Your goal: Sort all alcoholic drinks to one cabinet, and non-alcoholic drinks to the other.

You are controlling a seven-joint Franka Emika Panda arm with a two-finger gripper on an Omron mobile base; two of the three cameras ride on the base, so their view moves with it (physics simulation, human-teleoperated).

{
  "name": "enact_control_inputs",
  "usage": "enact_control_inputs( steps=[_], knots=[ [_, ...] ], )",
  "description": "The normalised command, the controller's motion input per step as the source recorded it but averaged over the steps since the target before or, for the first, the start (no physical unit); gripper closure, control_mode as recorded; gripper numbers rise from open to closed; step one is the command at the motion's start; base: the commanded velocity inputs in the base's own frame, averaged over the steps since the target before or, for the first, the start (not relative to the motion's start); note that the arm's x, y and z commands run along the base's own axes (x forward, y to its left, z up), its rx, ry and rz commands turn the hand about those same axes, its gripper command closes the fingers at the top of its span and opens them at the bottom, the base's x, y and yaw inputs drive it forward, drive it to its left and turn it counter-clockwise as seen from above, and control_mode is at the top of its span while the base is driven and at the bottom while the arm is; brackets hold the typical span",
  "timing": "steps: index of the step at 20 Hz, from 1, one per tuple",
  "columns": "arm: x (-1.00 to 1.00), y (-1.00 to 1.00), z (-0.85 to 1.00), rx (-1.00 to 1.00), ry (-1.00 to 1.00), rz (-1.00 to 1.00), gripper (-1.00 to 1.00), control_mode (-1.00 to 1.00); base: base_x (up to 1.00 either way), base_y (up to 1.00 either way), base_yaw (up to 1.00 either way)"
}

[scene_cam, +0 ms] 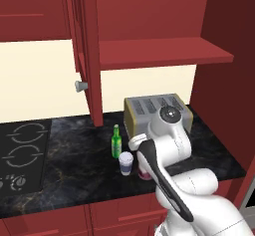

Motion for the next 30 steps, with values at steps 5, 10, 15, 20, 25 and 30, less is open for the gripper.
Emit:
enact_control_inputs(
  steps=[5,10,15,20,25,30],
  knots=[
    [0.12,0.04,-0.16,0.01,0.0,0.0,-1.0,-1.0,0.0,0.0,0.0],
    [0.18,0.11,-0.29,0.01,-0.01,0.0,1.0,-1.0,0.0,0.0,0.0],
    [0.13,0.01,-0.24,0.0,-0.01,0.0,1.0,-1.0,0.0,0.0,0.0],
    [0.01,-0.07,-0.11,-0.02,0.0,0.0,1.0,-1.0,0.0,0.0,0.0],
    [-0.06,-0.17,0.0,-0.07,-0.1,0.0,1.0,-1.0,0.0,0.0,0.0],
    [-0.34,-0.28,0.3,-0.1,-0.23,0.01,1.0,-1.0,0.0,0.0,0.0]
  ],
)
